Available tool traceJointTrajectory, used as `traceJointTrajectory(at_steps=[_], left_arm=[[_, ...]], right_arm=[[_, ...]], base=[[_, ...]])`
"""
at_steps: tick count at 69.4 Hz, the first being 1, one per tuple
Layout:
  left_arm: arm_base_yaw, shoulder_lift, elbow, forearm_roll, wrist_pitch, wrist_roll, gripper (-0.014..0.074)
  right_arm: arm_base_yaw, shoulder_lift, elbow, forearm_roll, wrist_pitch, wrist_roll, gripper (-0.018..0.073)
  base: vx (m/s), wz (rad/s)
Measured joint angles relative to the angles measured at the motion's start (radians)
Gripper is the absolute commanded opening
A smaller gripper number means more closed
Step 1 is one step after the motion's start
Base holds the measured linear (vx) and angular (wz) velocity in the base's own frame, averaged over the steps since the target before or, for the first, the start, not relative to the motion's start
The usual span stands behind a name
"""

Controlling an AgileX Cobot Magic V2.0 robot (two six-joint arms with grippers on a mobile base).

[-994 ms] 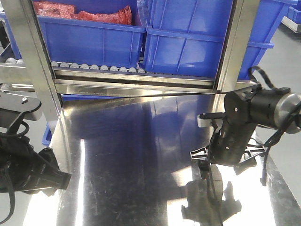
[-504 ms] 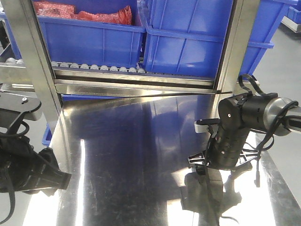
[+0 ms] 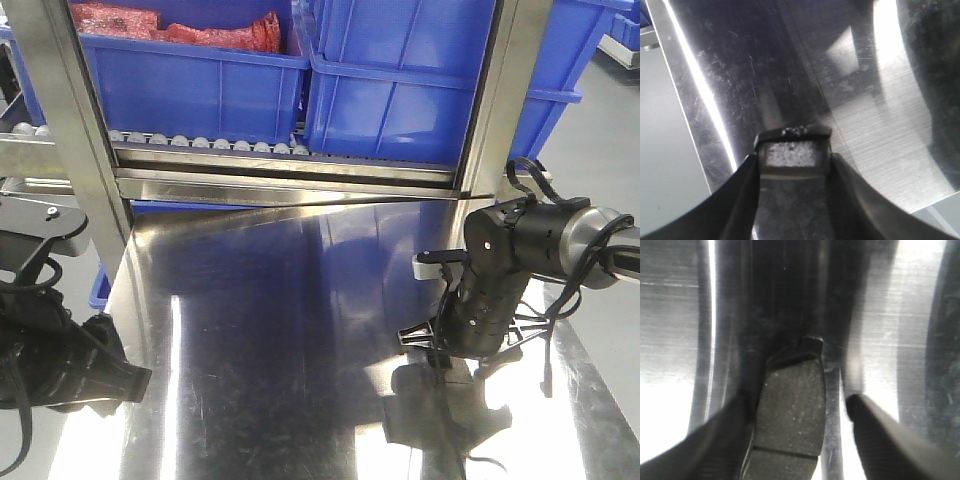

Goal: Move and align brake pads A on conveyor
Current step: 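Close the right gripper on the pad and lift it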

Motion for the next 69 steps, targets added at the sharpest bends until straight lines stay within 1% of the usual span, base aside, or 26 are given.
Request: traceJointTrajectory(at_steps=[3, 4, 5, 7, 15, 27, 36, 53, 69], left_arm=[[0.000, 0.000, 0.000, 0.000, 0.000, 0.000, -0.0006], [0.000, 0.000, 0.000, 0.000, 0.000, 0.000, -0.0006], [0.000, 0.000, 0.000, 0.000, 0.000, 0.000, -0.0006], [0.000, 0.000, 0.000, 0.000, 0.000, 0.000, -0.0006], [0.000, 0.000, 0.000, 0.000, 0.000, 0.000, -0.0006], [0.000, 0.000, 0.000, 0.000, 0.000, 0.000, -0.0006], [0.000, 0.000, 0.000, 0.000, 0.000, 0.000, -0.0006], [0.000, 0.000, 0.000, 0.000, 0.000, 0.000, -0.0006], [0.000, 0.000, 0.000, 0.000, 0.000, 0.000, -0.0006]], right_arm=[[0.000, 0.000, 0.000, 0.001, -0.001, 0.000, 0.0111], [0.000, 0.000, 0.000, 0.001, -0.001, 0.000, 0.0060], [0.000, 0.000, 0.000, 0.001, -0.001, 0.003, 0.0060], [0.000, 0.000, 0.000, 0.001, -0.002, 0.003, -0.0022], [0.000, 0.000, -0.001, 0.005, -0.002, -0.009, -0.0013], [0.005, -0.004, -0.001, 0.033, -0.001, -0.073, -0.0011], [0.019, -0.037, 0.000, 0.045, 0.005, -0.084, -0.0010], [0.053, -0.202, 0.000, 0.050, 0.012, -0.106, -0.0010], [0.110, -0.418, 0.026, 0.052, 0.026, -0.113, -0.0010]], base=[[0.00, 0.00], [0.00, 0.00], [0.00, 0.00], [0.00, 0.00], [0.00, 0.00], [0.00, 0.00], [0.00, 0.00], [0.00, 0.00], [0.00, 0.00]])
